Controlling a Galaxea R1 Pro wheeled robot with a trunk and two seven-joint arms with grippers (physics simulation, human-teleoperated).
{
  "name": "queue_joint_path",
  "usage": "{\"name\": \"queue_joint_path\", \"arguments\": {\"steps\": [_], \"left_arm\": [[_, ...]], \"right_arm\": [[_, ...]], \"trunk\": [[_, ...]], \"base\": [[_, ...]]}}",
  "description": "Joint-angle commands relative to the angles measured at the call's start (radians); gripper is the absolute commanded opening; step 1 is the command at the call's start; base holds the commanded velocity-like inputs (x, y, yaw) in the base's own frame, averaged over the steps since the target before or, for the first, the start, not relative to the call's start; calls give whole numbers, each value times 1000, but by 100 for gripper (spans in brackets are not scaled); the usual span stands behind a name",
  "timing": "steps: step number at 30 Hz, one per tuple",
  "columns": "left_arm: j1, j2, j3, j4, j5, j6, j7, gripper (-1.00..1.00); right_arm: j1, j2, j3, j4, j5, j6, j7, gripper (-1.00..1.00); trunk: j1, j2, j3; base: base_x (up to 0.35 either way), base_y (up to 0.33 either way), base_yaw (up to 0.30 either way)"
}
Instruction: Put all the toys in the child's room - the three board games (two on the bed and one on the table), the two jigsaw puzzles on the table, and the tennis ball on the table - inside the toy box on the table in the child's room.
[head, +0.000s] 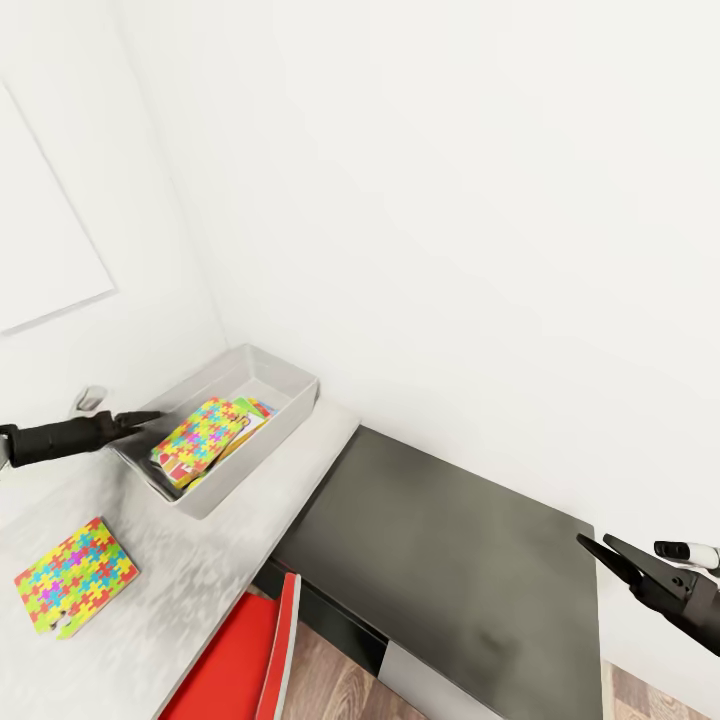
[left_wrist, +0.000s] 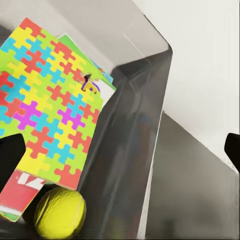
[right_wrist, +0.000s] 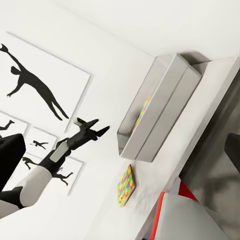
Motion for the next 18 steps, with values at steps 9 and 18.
{"name": "queue_joint_path", "arguments": {"steps": [9, 18], "left_arm": [[-1, 90, -5, 0, 6, 35, -278, 100], [1, 240, -8, 17, 8, 39, -530, 100]], "right_arm": [[-1, 0, 0, 0, -1, 4, 1, 100], [-1, 1, 0, -1, -1, 4, 1, 100]], "trunk": [[1, -2, -2], [1, -2, -2]], "base": [[0, 0, 0], [0, 0, 0]]}}
